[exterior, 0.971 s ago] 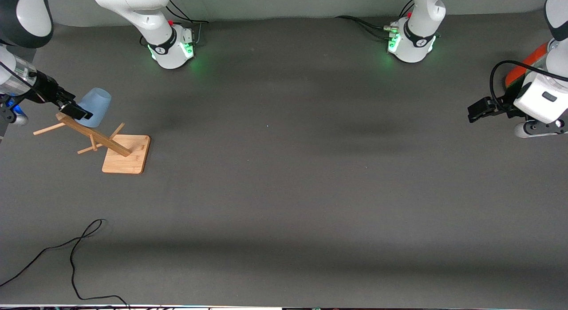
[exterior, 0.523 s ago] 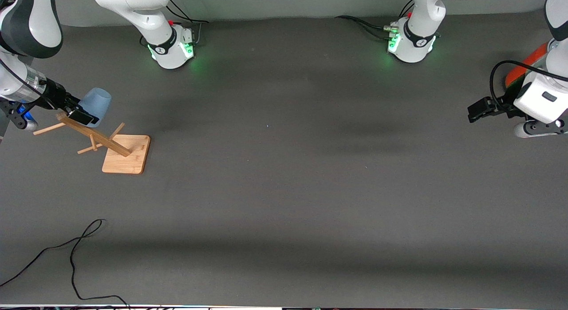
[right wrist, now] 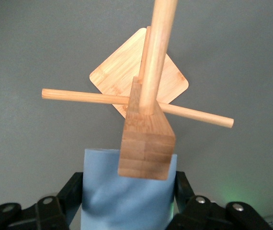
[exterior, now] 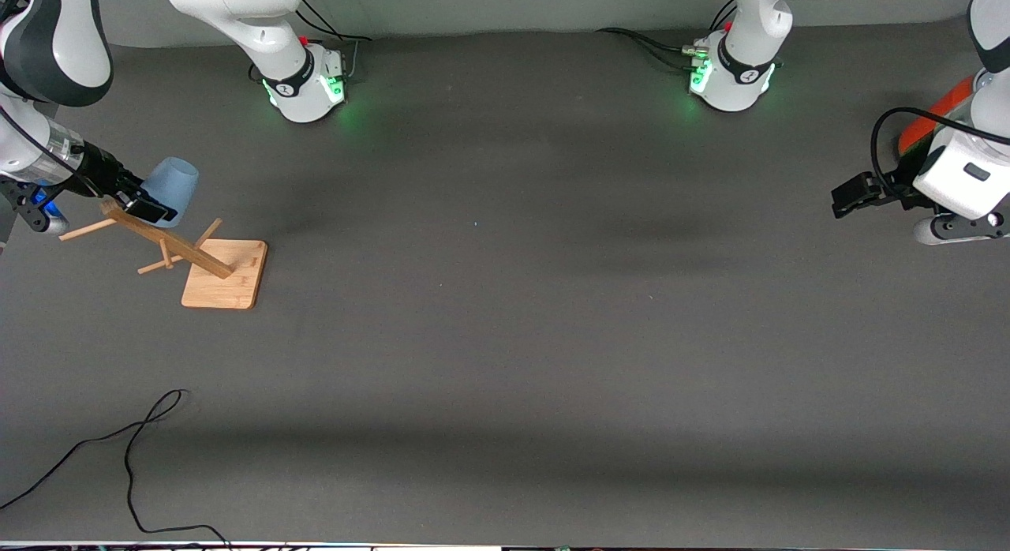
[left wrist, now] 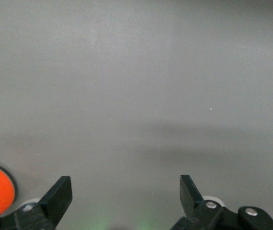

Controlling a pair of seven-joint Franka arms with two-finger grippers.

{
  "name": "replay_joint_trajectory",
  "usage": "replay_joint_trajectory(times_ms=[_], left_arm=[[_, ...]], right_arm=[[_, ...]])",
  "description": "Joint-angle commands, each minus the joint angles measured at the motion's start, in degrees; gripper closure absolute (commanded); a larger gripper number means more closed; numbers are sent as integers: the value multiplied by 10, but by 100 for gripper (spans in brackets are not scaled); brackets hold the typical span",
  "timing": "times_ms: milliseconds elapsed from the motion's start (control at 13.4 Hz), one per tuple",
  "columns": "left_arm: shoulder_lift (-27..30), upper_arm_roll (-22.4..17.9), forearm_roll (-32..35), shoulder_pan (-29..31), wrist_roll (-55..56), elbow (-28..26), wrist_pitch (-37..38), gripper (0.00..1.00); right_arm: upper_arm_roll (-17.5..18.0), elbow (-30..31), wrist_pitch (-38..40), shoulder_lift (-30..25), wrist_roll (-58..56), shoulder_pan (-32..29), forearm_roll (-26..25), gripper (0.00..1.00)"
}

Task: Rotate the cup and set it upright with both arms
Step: 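Pull the blue cup off the stand's peg with the right gripper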

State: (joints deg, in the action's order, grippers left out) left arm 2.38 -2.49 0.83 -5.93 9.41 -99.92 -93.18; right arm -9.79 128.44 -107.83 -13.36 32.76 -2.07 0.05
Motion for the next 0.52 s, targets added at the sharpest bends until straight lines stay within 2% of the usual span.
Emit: replay_joint_trajectory(times_ms=[0, 149, 448], left_arm=[[-4, -3, -5, -6, -7, 11, 11, 0], [-4, -3, -5, -6, -7, 11, 11, 0], [-8, -3, -5, -5, -8, 12, 4, 0]], right_arm=[[-2, 2, 2, -13, 11, 5, 11, 72], [2, 2, 24, -39, 30, 9, 11, 74], [3, 1, 71, -87, 159, 99, 11, 78]])
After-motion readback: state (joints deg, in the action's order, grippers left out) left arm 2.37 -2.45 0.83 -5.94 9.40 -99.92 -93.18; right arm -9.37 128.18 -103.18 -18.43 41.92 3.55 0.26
